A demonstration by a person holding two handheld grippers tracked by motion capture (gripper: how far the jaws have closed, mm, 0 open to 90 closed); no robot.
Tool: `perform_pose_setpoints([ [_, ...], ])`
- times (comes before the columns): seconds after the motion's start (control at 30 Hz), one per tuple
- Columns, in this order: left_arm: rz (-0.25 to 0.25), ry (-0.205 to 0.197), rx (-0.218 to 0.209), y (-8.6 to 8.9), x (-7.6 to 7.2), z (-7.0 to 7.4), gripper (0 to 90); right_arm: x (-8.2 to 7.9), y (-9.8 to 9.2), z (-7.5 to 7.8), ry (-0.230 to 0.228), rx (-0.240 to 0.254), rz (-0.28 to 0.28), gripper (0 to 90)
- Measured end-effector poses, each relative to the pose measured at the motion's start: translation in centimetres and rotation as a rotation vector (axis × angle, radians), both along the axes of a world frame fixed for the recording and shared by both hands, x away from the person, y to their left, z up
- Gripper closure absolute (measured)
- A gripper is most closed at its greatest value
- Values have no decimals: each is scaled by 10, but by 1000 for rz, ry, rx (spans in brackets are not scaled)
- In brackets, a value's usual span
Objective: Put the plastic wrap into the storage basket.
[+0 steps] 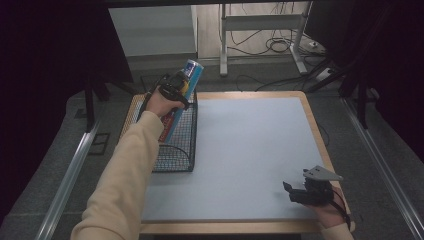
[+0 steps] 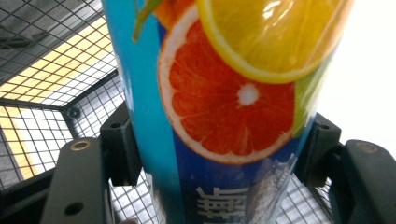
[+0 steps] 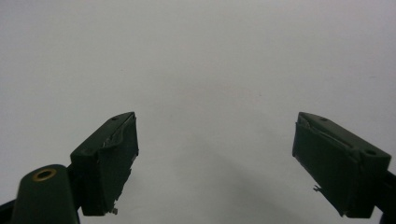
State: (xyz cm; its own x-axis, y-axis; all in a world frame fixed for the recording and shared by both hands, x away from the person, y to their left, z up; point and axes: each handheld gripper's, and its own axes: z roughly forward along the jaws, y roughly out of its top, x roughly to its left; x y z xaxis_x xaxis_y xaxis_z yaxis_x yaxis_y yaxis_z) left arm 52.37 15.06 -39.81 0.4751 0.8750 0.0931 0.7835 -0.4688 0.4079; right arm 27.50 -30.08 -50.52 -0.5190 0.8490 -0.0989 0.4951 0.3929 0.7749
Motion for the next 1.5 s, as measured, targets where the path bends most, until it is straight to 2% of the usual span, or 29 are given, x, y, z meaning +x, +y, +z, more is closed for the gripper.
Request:
perform_pose_setpoints([
  [0.27,16,27,44,2,14,-17,319,1,-1,-1,4,1,-3,146],
  [0.5,3,41,59,-3,18,-26,319,1,0,-1,6,-4,-4,146],
  [0.63,18,69,57,-5,21,-31,319,0,1,-1,4,-4,-4,146],
  [0.7,20,69,64,-5,23,-34,319,-1,0,-1,2,-4,-3,146],
  [0.8,12,71,102,-6,25,-37,318,-1,0,-1,4,-4,-2,146],
  [0.93,11,71,105,-7,25,-38,317,0,0,-1,4,-4,-1,146],
  [1.17,5,43,109,-7,22,-37,310,-1,0,0,1,-4,2,146],
  [1.23,11,24,85,-6,20,-33,294,-1,0,0,1,-4,2,146],
  [1.33,11,7,97,-6,17,-27,261,-1,0,0,3,-3,3,146],
  [1.43,12,-32,81,-6,12,-21,230,-1,1,0,2,-2,4,146],
  [1.5,4,-32,82,-7,8,-18,208,-1,1,0,2,-3,5,146],
])
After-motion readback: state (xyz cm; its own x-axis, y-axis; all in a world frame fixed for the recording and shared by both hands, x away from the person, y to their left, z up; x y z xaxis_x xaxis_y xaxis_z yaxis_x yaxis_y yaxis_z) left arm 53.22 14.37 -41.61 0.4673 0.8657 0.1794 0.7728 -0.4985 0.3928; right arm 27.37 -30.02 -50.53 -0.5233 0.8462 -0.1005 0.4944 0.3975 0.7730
